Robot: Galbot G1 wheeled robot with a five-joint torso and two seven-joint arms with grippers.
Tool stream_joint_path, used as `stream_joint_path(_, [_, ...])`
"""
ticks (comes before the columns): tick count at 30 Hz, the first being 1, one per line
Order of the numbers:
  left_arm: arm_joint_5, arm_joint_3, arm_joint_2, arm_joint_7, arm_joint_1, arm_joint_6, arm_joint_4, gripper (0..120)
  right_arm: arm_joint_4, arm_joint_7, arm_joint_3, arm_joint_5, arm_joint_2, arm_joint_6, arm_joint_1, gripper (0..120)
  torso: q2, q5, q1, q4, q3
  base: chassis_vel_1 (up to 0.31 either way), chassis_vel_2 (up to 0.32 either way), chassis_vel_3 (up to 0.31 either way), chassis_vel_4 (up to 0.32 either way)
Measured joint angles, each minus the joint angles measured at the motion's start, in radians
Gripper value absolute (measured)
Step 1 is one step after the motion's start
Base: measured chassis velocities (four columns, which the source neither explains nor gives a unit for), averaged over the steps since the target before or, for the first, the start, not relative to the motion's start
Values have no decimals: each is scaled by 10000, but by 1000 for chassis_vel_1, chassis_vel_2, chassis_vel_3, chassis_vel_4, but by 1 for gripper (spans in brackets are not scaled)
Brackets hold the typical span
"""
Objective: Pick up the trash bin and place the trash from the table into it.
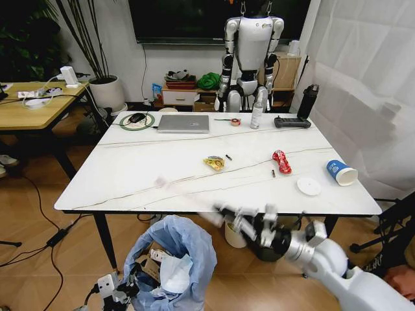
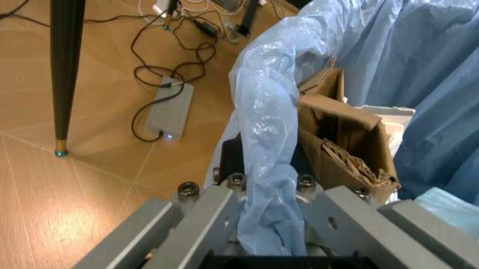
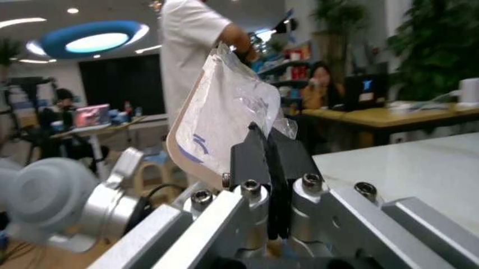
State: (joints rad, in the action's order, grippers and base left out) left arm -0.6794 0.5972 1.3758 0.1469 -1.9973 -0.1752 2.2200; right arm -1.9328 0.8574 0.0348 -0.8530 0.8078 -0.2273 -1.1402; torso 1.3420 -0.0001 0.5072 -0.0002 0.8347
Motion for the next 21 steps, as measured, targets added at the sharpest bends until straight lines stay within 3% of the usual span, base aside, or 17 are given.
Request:
stream_joint_path(7, [-15, 84, 10, 8, -54, -18, 94, 0, 370, -428, 1758, 830, 208, 39, 676, 0, 0, 0, 0, -2, 0, 0, 0, 0, 0])
stream_joint_path(21, [239, -414, 92, 60, -43, -33, -91, 0, 739, -1171, 2091, 1093, 550, 122, 1155, 0, 0, 1, 0, -3, 0, 0, 0, 0, 0])
